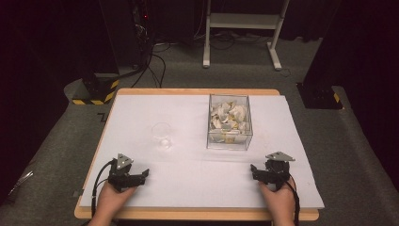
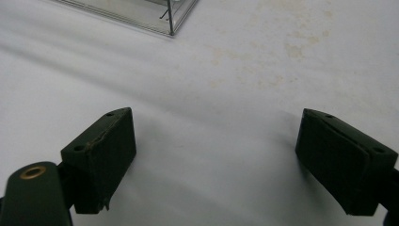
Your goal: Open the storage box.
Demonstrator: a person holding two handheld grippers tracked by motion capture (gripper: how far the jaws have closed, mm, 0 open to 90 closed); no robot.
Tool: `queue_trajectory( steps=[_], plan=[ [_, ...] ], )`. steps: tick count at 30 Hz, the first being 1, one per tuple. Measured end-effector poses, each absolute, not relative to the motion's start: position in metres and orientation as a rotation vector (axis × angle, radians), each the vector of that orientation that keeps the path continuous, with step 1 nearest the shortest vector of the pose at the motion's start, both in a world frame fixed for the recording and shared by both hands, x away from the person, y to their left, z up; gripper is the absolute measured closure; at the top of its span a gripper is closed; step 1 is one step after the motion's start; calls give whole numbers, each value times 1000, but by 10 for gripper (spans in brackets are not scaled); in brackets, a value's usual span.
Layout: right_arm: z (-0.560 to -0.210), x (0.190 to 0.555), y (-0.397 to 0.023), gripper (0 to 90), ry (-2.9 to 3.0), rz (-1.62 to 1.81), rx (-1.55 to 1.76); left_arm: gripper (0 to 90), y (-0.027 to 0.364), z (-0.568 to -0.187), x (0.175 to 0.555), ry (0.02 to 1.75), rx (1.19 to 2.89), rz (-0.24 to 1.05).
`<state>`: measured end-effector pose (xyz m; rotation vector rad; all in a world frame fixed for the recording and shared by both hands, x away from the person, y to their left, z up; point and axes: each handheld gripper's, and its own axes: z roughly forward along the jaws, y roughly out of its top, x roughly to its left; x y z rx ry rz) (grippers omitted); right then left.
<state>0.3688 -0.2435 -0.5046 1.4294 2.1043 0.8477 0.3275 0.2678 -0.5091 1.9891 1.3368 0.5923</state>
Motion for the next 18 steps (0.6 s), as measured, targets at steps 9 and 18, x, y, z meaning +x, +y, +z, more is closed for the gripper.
queue_trajectory(
  steps=[9,18],
  plan=[
    [-505,369,-244,123,2106,854,1433,140,267,-509,328,1340,1989,588],
    [-505,370,-244,124,2110,857,1432,137,268,-509,329,1334,1997,583]
  ],
)
